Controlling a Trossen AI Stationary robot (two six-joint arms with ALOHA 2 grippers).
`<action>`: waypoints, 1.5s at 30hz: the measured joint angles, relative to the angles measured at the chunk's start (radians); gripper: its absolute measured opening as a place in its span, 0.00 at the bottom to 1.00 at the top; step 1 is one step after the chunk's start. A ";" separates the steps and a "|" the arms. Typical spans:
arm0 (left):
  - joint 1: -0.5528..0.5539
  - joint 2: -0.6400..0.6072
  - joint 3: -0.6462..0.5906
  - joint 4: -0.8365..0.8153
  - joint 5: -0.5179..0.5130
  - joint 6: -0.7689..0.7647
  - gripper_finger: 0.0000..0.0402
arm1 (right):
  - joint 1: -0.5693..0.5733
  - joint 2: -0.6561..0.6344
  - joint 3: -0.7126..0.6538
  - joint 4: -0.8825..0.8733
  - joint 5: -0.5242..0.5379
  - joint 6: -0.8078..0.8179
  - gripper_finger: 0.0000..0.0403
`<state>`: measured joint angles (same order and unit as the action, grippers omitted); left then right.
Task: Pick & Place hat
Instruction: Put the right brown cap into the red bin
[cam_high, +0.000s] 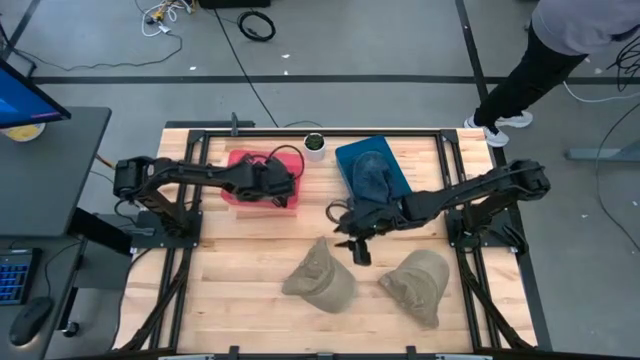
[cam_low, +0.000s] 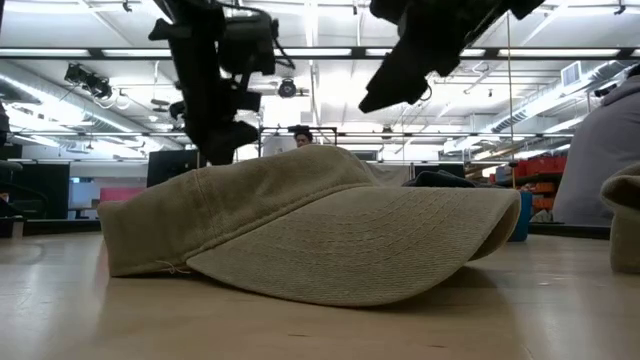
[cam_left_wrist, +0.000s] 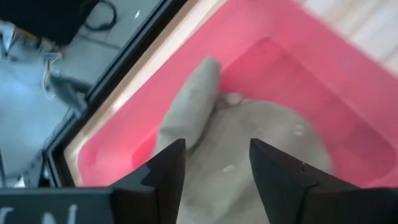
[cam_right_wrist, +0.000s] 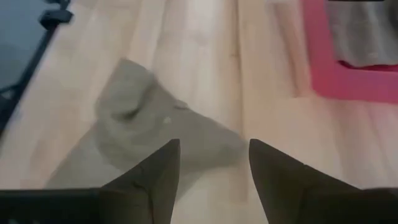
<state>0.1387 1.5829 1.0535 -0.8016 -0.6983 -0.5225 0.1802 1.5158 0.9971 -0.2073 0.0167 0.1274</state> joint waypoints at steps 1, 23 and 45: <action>-0.007 0.000 0.003 0.010 0.000 0.014 0.46 | 0.011 -0.006 0.008 -0.039 0.000 0.019 0.49; -0.018 0.000 0.003 0.054 0.000 0.009 0.46 | 0.414 -0.019 0.083 -0.866 -0.189 1.125 0.49; -0.018 0.000 0.003 0.054 0.001 0.008 0.46 | 0.503 -0.021 -0.161 -0.829 -0.026 1.239 0.34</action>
<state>0.1207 1.5829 1.0565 -0.7480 -0.6975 -0.5141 0.6830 1.4952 0.8364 -1.0366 -0.0090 1.3661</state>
